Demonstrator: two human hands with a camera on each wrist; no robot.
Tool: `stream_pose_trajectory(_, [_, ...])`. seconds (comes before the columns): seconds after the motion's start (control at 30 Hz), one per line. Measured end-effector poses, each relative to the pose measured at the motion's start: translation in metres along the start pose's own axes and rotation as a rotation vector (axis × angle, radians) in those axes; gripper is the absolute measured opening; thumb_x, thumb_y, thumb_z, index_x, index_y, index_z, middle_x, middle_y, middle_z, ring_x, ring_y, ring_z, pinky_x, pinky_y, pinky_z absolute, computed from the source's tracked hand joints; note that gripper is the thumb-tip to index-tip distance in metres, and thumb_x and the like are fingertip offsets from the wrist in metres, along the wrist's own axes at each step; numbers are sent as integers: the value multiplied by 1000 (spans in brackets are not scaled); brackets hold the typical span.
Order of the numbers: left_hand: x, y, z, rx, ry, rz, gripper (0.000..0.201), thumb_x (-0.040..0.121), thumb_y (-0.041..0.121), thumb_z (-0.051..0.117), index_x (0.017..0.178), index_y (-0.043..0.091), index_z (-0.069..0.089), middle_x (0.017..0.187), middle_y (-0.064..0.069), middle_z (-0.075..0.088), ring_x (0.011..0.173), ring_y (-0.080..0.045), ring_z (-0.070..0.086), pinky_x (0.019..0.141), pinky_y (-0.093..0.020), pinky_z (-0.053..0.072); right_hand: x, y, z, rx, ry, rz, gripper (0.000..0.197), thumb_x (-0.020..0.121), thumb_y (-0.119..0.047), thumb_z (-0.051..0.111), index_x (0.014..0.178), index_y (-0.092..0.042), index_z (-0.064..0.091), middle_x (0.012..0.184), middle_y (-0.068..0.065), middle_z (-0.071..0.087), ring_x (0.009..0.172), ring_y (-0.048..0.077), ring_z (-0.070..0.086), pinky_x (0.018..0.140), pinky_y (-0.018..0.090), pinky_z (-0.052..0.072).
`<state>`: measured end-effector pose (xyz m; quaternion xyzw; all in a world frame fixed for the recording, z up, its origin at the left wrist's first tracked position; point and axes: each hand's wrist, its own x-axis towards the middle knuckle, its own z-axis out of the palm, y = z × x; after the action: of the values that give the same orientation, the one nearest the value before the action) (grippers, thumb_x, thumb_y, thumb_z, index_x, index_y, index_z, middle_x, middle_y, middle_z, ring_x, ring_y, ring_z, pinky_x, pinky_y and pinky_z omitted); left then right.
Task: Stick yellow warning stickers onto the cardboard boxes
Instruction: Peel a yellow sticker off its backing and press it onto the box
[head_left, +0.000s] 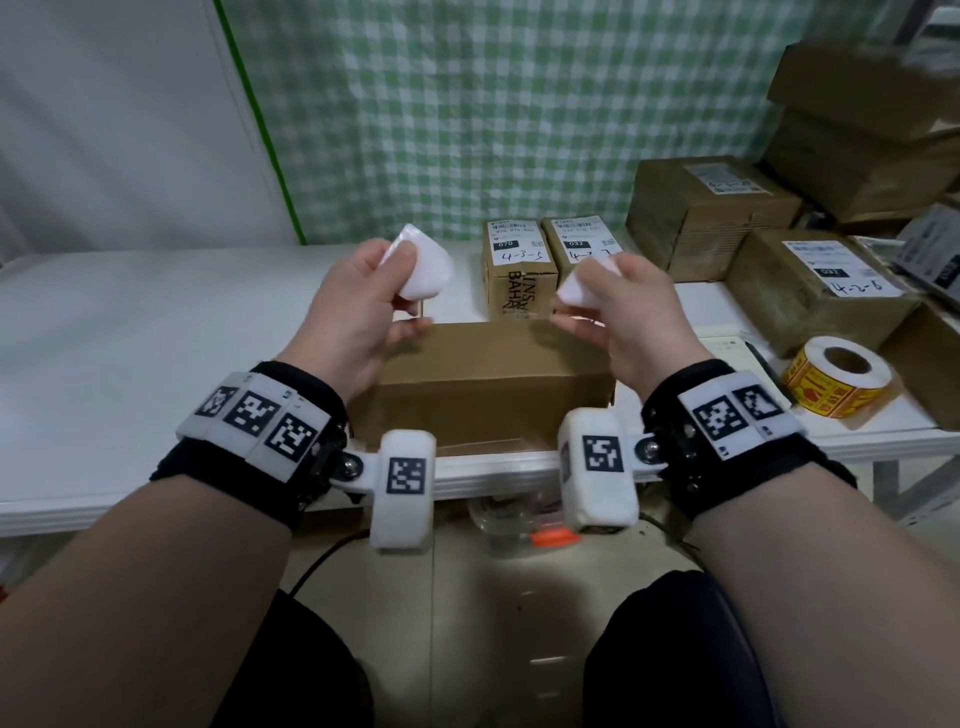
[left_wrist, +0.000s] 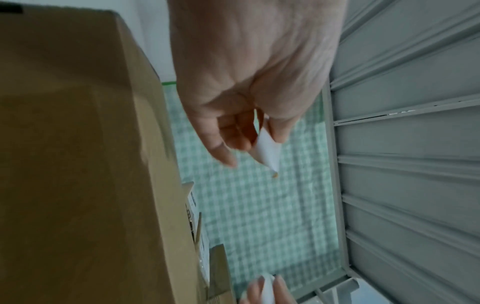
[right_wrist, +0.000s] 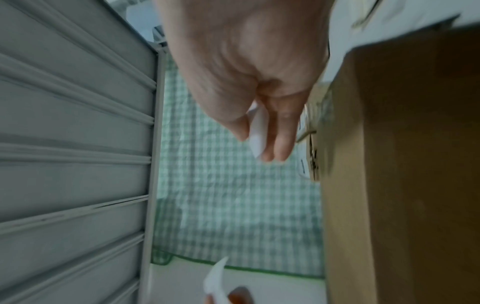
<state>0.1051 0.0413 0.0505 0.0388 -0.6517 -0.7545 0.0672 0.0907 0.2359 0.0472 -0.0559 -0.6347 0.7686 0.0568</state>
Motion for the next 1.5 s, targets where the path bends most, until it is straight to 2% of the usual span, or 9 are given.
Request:
stream_pose_trajectory(0.13, [0, 1, 9, 157, -96, 103, 12, 92, 23, 56, 84, 17, 61, 64, -2, 48, 42, -6, 34, 40, -18, 28, 18, 8, -23, -412, 79, -62, 15, 90, -24, 47, 89, -16, 59, 93, 4, 54, 67, 16, 47, 59, 29, 45])
stream_pose_trajectory(0.3, [-2, -3, 23, 147, -187, 115, 7, 83, 6, 65, 78, 10, 63, 58, 2, 65, 51, -7, 59, 53, -16, 52, 34, 21, -59, -661, 251, -72, 18, 80, -11, 57, 62, -14, 58, 66, 3, 56, 64, 23, 63, 47, 17, 42])
stream_pose_trajectory(0.4, [-1, -9, 26, 151, -227, 112, 9, 77, 0, 70, 76, 9, 66, 68, 0, 67, 63, -9, 65, 66, -19, 56, 40, 33, -69, -855, 208, -44, 12, 78, -10, 61, 72, -17, 69, 78, 4, 66, 89, 27, 67, 72, 30, 51])
stream_pose_trajectory(0.53, [-2, -14, 28, 254, -306, 144, 18, 74, -3, 71, 83, 13, 66, 82, 3, 66, 72, -3, 65, 76, -17, 53, 41, 41, -66, -944, 89, 25, 35, 81, -9, 58, 115, -14, 66, 123, 7, 64, 113, 27, 58, 100, 39, 47])
stream_pose_trajectory(0.7, [1, -14, 26, 278, -413, 103, 28, 77, -10, 63, 91, 14, 64, 93, -3, 67, 86, -11, 66, 87, -24, 52, 26, 14, -34, -732, 128, -278, 17, 86, -19, 56, 94, -19, 71, 97, -3, 68, 85, 9, 57, 78, 23, 44])
stream_pose_trajectory(0.93, [2, -9, 29, 127, -384, 29, 18, 92, 11, 50, 78, 10, 61, 81, -4, 59, 81, -13, 59, 77, -28, 55, 4, 0, 2, -582, -365, -63, 12, 82, -24, 69, 87, -14, 71, 61, -5, 57, 47, 5, 46, 41, 16, 33])
stream_pose_trajectory(1.07, [4, -13, 24, 318, -357, 107, 12, 85, 7, 59, 76, 14, 59, 76, -3, 57, 71, -13, 55, 72, -23, 48, 5, 6, 9, -514, -337, -1, 13, 76, -4, 70, 81, -15, 67, 69, 1, 63, 57, 9, 54, 41, 15, 37])
stream_pose_trajectory(1.23, [6, -17, 26, 647, -365, 220, 28, 75, -10, 59, 83, 17, 59, 76, 6, 59, 54, -5, 51, 50, -9, 37, 2, 12, 17, -591, -217, 8, 11, 74, -6, 73, 70, -10, 64, 56, 2, 58, 39, 4, 48, 39, 16, 36])
stream_pose_trajectory(1.5, [13, -22, 25, 856, -310, 310, 30, 75, -5, 59, 72, 25, 63, 99, -6, 55, 91, -15, 54, 79, -16, 41, 8, 31, 26, -703, -11, -42, 24, 65, -9, 72, 49, -18, 57, 61, 4, 66, 72, 27, 68, 73, 46, 58])
